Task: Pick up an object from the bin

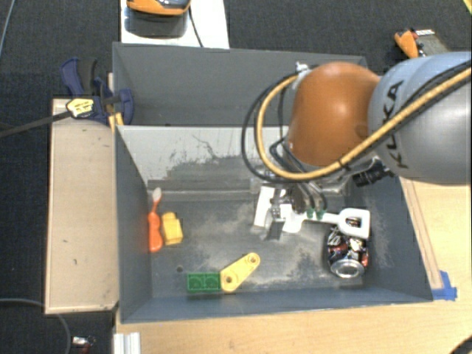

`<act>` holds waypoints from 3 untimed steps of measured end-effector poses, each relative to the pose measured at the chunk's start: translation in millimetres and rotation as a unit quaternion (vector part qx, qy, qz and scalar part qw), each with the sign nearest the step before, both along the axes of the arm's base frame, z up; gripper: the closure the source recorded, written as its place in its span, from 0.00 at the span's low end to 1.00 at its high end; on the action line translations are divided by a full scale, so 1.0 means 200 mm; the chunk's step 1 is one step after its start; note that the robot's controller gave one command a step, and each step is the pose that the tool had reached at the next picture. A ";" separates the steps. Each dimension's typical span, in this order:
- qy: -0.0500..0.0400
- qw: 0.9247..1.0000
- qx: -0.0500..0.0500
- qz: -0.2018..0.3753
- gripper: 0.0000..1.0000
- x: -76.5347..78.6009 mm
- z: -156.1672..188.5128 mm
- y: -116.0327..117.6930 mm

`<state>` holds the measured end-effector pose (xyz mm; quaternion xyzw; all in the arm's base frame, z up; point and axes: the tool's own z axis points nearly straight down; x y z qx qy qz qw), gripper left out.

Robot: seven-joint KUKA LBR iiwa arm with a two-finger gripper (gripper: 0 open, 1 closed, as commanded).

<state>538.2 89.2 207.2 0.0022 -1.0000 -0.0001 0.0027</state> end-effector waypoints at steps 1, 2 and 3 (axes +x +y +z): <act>-0.004 1.000 0.000 -0.002 0.00 0.01 0.02 0.00; -0.005 0.996 0.001 0.086 0.00 -0.08 -0.27 0.05; -0.007 0.955 0.000 0.295 0.00 -0.27 -0.32 0.21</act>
Offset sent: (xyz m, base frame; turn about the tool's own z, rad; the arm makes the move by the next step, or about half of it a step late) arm -0.0434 0.0241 -0.1372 -0.4155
